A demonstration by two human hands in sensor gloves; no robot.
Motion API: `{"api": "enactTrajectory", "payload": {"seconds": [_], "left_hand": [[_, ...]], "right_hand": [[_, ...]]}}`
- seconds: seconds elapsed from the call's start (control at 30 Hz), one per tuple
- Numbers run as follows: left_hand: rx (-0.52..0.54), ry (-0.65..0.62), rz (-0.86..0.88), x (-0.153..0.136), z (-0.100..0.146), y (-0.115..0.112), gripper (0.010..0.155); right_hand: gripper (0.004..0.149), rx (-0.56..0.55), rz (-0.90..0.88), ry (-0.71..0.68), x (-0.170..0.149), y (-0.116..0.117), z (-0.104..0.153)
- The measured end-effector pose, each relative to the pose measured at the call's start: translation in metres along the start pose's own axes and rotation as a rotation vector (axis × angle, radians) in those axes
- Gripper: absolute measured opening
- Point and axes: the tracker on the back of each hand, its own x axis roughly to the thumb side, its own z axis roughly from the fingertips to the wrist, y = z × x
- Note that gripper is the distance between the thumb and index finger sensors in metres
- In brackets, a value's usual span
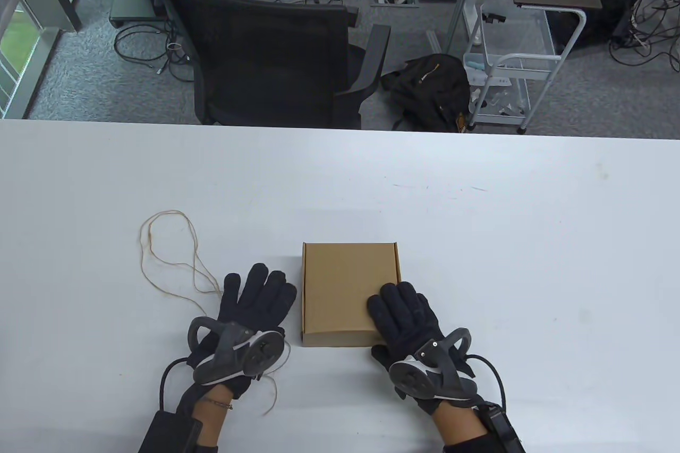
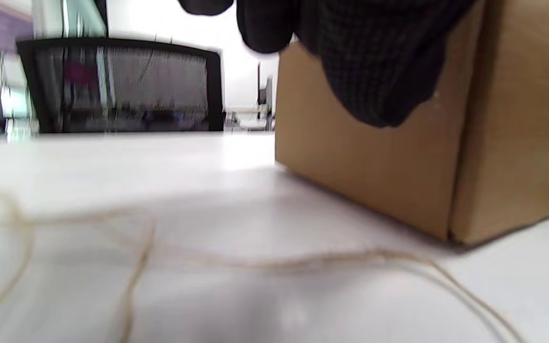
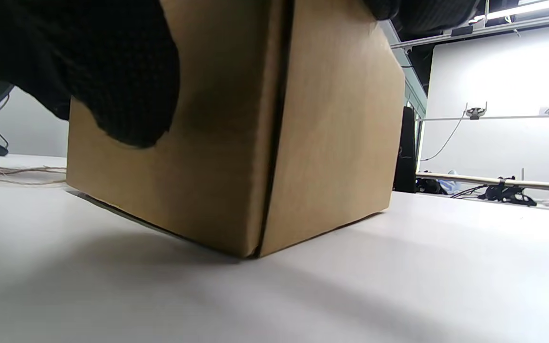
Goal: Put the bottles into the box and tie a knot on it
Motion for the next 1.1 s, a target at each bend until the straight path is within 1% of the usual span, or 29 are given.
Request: {"api": "enactTrajectory", "payload": {"seconds": [0.03, 0.07, 0.1, 0.13, 0.17, 0.2, 0.23, 0.3, 0.37, 0.43, 0.53, 0.67, 0.7, 0.77, 0.83, 0.9, 0.97, 1.07, 1.1], "left_hand": [[-0.072, 0.029, 0.055, -0.002, -0.001, -0.007, 0.074], [-0.120, 0.043, 0.071, -0.003, -0.002, -0.013, 0.070], [-0.165, 0.025, 0.077, -0.003, -0.005, -0.019, 0.068], [-0.194, 0.036, 0.058, -0.003, -0.007, -0.025, 0.067], [-0.200, 0.041, 0.037, -0.002, -0.009, -0.028, 0.065], [-0.232, 0.029, 0.032, -0.001, -0.012, -0.034, 0.064], [-0.242, 0.020, 0.055, 0.001, -0.013, -0.038, 0.065], [-0.217, 0.014, 0.144, 0.004, -0.017, -0.040, 0.057], [-0.214, 0.020, 0.112, 0.008, -0.018, -0.041, 0.046], [-0.229, 0.009, 0.108, 0.010, -0.019, -0.043, 0.045], [-0.229, 0.005, 0.117, 0.006, -0.016, -0.032, 0.044], [-0.077, -0.037, 0.283, 0.000, 0.001, 0.004, 0.044], [-0.046, -0.039, 0.279, 0.001, 0.004, 0.011, 0.044], [0.050, -0.081, 0.273, 0.006, 0.014, 0.029, 0.044], [0.127, -0.127, 0.364, 0.012, 0.020, 0.041, 0.044], [0.180, -0.177, 0.413, 0.018, 0.025, 0.050, 0.044], [0.239, -0.206, 0.439, 0.025, 0.028, 0.054, 0.044], [0.277, -0.240, 0.486, 0.032, 0.030, 0.056, 0.044], [0.290, -0.249, 0.508, 0.033, 0.029, 0.056, 0.043]], "right_hand": [[0.097, 0.000, -0.015, 0.001, 0.000, 0.000, 0.000], [0.097, -0.001, -0.023, 0.004, 0.000, 0.000, 0.000], [0.097, 0.005, -0.031, 0.010, -0.001, 0.000, 0.000], [0.097, 0.006, -0.034, 0.009, -0.001, 0.001, 0.000], [0.097, 0.007, -0.039, 0.009, -0.001, 0.000, 0.001], [0.096, 0.010, -0.044, 0.011, -0.001, 0.000, 0.001], [0.096, 0.012, -0.047, 0.015, -0.002, 0.000, 0.001], [0.096, 0.019, -0.059, 0.020, -0.002, 0.001, 0.001], [0.096, 0.026, -0.066, 0.025, -0.002, 0.001, 0.001], [0.096, 0.029, -0.069, 0.027, -0.002, 0.001, 0.001], [0.096, 0.034, -0.083, 0.029, -0.002, 0.001, 0.000], [0.095, 0.040, -0.132, 0.043, -0.005, 0.002, 0.000], [0.095, 0.038, -0.140, 0.042, -0.005, 0.002, 0.000], [0.095, 0.035, -0.150, 0.037, -0.004, 0.001, 0.000], [0.094, 0.025, -0.196, 0.037, -0.005, 0.001, 0.000], [0.094, 0.019, -0.259, 0.040, -0.005, 0.000, 0.001], [0.090, -0.005, -0.296, 0.014, -0.004, -0.004, 0.002], [0.085, -0.114, -0.370, -0.071, 0.001, -0.019, 0.003], [0.083, -0.179, -0.436, -0.114, 0.004, -0.026, 0.003]]}}
